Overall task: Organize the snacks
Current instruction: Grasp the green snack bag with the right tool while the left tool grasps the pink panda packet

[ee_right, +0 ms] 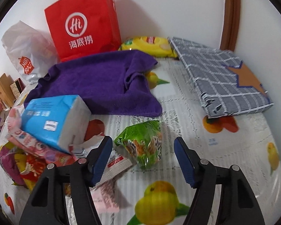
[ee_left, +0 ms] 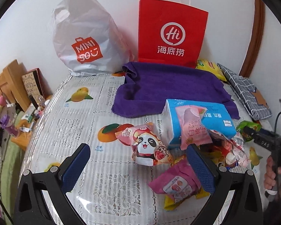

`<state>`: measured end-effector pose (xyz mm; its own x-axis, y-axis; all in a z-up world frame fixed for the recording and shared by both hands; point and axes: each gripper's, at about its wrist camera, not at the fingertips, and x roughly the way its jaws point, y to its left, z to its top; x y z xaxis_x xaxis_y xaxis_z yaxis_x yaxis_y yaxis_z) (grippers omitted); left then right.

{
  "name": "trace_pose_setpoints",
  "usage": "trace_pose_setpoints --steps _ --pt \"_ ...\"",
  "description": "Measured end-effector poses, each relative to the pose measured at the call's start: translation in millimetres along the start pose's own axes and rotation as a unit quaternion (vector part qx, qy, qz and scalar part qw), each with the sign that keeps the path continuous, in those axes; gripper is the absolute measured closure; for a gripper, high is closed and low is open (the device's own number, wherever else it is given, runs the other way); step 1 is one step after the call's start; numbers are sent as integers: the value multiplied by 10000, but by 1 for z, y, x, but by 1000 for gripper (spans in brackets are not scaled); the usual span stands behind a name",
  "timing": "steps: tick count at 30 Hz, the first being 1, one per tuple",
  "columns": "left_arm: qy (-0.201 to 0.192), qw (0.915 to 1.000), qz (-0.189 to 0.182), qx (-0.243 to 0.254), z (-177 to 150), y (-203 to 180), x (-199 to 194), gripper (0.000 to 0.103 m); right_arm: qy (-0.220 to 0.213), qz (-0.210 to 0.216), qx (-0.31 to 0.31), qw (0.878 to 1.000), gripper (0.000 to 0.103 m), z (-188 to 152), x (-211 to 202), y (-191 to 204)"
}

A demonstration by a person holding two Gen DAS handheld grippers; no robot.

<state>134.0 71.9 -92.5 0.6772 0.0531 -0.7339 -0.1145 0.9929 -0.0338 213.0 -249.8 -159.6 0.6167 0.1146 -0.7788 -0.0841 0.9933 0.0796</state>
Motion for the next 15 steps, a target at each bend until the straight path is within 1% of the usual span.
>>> trace_pose_setpoints --steps 3,4,5,7,9,11,15 --pt "87 9999 -53 -113 0 6 7 0 66 86 -54 9999 35 1 13 0" --pt "110 9999 -40 -117 -1 7 9 0 126 107 -72 9998 39 1 18 0" --pt "124 9999 -15 -108 -1 8 11 0 190 137 -69 9997 48 0 23 0" --pt "171 9998 55 -107 -2 11 16 0 282 206 -20 9994 53 -1 30 -2" --pt "237 9996 5 -130 -3 13 19 0 274 312 83 9991 55 -1 31 -5" --pt "274 9994 -119 -162 -2 15 22 0 235 319 101 9992 57 -1 28 -6" --pt "317 9993 -92 -194 4 17 29 0 95 259 56 9996 57 -1 16 -6"
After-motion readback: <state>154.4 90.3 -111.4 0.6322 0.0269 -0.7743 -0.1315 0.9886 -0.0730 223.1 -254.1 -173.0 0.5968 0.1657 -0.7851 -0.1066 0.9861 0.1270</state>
